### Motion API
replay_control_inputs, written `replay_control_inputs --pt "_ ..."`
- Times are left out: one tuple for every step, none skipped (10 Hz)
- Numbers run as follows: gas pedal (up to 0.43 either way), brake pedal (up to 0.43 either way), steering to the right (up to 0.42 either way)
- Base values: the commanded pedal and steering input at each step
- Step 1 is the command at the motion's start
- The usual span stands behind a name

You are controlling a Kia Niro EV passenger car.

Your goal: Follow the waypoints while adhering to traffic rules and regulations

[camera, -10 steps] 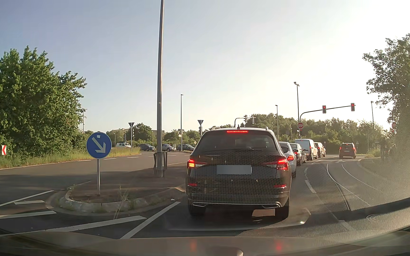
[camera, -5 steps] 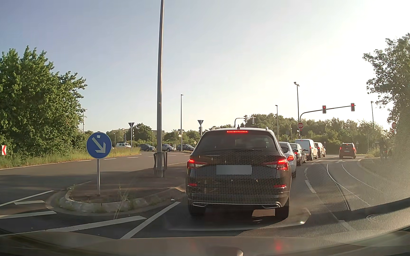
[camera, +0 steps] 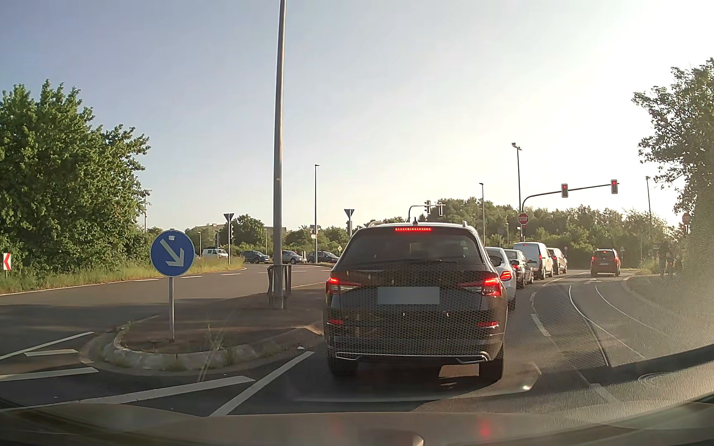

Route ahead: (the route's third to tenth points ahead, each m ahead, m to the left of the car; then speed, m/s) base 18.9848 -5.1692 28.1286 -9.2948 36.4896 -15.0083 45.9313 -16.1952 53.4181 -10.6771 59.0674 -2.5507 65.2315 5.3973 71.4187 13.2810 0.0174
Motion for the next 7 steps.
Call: replay_control_inputs --pt "0.000 0.427 0.052" --pt "0.000 0.427 0.052" --pt "0.000 0.427 0.052" --pt "0.000 0.427 0.052" --pt "0.000 0.427 0.052" --pt "0.000 0.427 0.052" --pt "0.000 0.427 0.052"
